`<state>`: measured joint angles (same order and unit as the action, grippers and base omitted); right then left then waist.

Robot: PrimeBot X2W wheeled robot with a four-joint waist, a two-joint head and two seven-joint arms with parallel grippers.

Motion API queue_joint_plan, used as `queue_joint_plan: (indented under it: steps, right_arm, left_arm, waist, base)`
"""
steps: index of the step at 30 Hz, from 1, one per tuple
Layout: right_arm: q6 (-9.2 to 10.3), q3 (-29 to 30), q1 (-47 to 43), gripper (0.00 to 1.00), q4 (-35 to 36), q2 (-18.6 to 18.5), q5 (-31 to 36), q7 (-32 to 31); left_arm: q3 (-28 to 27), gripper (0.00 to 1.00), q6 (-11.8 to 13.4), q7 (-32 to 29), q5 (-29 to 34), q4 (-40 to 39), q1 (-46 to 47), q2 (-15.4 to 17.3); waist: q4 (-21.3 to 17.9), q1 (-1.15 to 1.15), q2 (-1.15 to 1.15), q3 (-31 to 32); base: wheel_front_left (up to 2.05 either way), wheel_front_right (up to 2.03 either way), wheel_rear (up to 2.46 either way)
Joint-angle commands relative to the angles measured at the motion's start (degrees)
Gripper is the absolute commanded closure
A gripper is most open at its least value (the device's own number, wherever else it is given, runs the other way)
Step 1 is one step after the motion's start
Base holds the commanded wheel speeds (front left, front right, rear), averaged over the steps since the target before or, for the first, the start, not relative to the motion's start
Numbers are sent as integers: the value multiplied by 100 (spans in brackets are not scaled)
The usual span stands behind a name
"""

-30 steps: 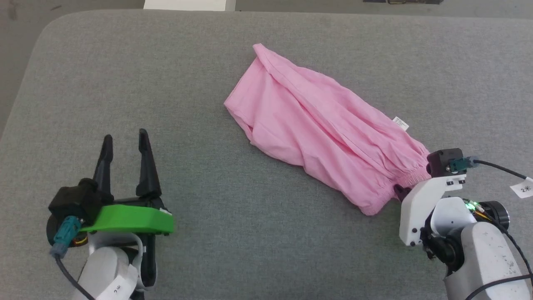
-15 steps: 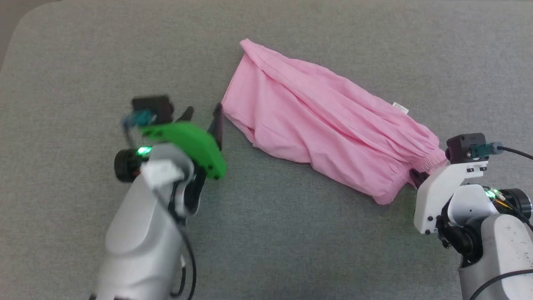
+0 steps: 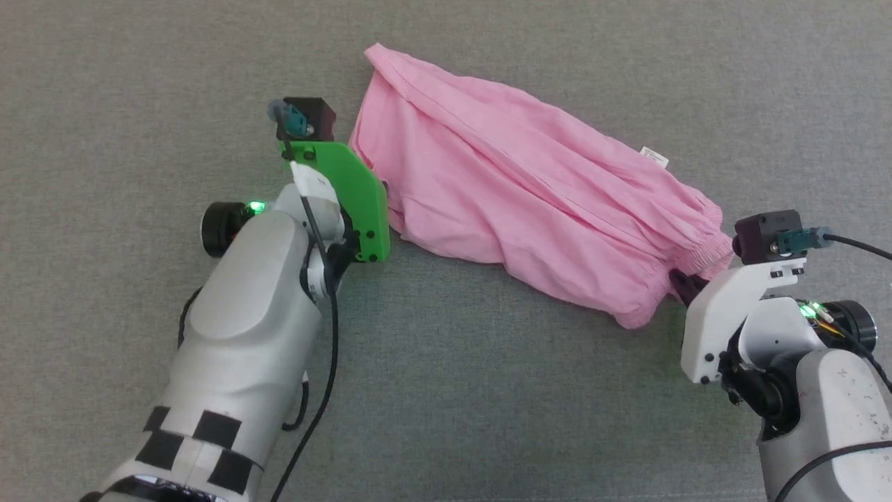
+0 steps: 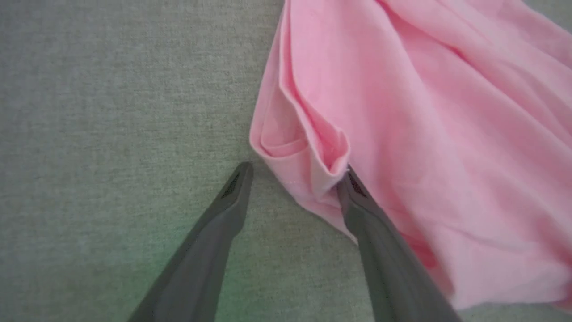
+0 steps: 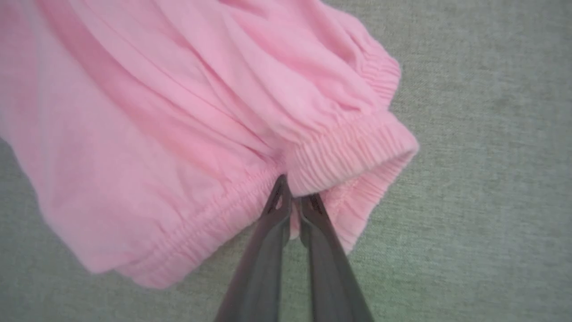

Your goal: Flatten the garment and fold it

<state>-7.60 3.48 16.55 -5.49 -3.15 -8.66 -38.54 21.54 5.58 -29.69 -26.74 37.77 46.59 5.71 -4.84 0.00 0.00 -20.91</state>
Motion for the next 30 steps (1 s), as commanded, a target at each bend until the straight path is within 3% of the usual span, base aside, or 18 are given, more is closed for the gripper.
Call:
queue_joint_plan:
  steps: [1,9,19,22,30]
  right_arm:
    - [11,14,62,100,-32,-17,-33,27]
    - [11,18,-8,100,-97,-111,-111,-14]
    - [11,-444,-230,100,-95,-1233,-796,-612]
    - [11,-500,-301,100,-43,-1489,-979,-770]
    - [11,-602,-477,100,-70,-1955,-1225,-1049]
  left_arm:
    - [42,100,-69,-69,-34,149,-30,-5]
    - [-200,100,-339,541,-397,133,-62,-75]
    - [-467,100,-732,821,-916,-523,-750,44]
    - [-539,100,-635,866,-1010,-976,-1253,89]
    - [-614,100,-74,931,-1122,-2273,-3001,113]
  waist:
    - [-27,0,0,-29]
    - [126,0,0,190]
    - [386,0,0,687]
    - [432,0,0,811]
    - [535,0,0,957]
  base:
    - [0,0,0]
    - [0,0,0]
    - [0,0,0]
    - [0,0,0]
    - [0,0,0]
